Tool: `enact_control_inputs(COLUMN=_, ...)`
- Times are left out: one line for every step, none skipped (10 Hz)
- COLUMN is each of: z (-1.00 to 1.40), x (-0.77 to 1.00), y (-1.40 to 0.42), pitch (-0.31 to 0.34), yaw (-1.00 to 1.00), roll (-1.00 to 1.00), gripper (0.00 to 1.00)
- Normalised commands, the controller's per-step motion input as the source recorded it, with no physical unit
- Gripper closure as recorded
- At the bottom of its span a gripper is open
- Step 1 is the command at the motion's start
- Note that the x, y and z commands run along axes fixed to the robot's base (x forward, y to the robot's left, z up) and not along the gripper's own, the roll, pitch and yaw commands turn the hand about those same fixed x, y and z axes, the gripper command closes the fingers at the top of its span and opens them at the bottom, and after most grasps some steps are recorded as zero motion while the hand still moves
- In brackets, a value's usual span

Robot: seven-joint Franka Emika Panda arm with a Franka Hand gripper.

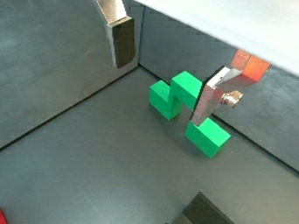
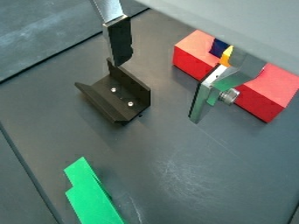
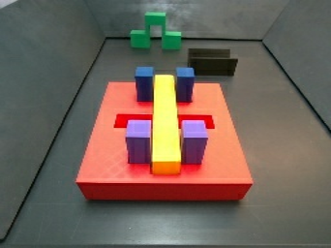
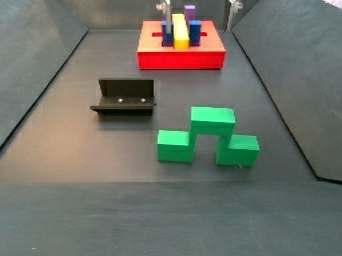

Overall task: Pick up the green object. Move up. Move to above the board. Insert the green object.
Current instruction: Pick up the green object.

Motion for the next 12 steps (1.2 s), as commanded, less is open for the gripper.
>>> enact_control_inputs(z=0.0, x=0.0, y=0.02, pitch=0.0, yaw=0.0, roll=0.0, gripper=0.0)
enact_control_inputs(z=-0.05, x=0.16, y=0.65, pitch=0.0, yaw=-0.17, roll=-0.25, gripper=0.0)
enact_control_inputs(z=-0.28, x=0.28, y=0.71, pitch=0.056, yaw=-0.16, roll=0.0, gripper=0.0)
enact_control_inputs(z=-0.04, x=0.22, y=0.73, pitch=0.043, yaw=0.08, roll=-0.02, gripper=0.0)
enact_control_inputs(z=-0.14, x=0.41, y=0.82, pitch=0.041, yaw=0.0, roll=-0.02, gripper=0.0)
enact_control_inputs(z=-0.04, x=0.21, y=0.63, pitch=0.064, yaw=-0.34, roll=0.0, gripper=0.0)
enact_control_inputs(z=-0.04, x=0.16, y=0.58, pitch=0.089, yaw=-0.35, roll=0.0, gripper=0.0)
enact_control_inputs(z=0.0, x=-0.17, y=0.29, pitch=0.049, yaw=-0.21, roll=0.0, gripper=0.0)
enact_control_inputs(z=0.0, x=-0.44, y=0.19, pitch=0.0, yaw=-0.04, roll=-0.02, gripper=0.0)
enact_control_inputs(z=0.0, x=-0.44, y=0.22, pitch=0.02, yaw=-0.11, roll=0.0, gripper=0.0)
enact_control_inputs(z=-0.05, x=-0.38, y=0.26, pitch=0.076, yaw=-0.27, roll=0.0, gripper=0.0)
enact_control_inputs(z=-0.18, x=-0.41, y=0.19, pitch=0.0, yaw=-0.29, roll=0.0, gripper=0.0)
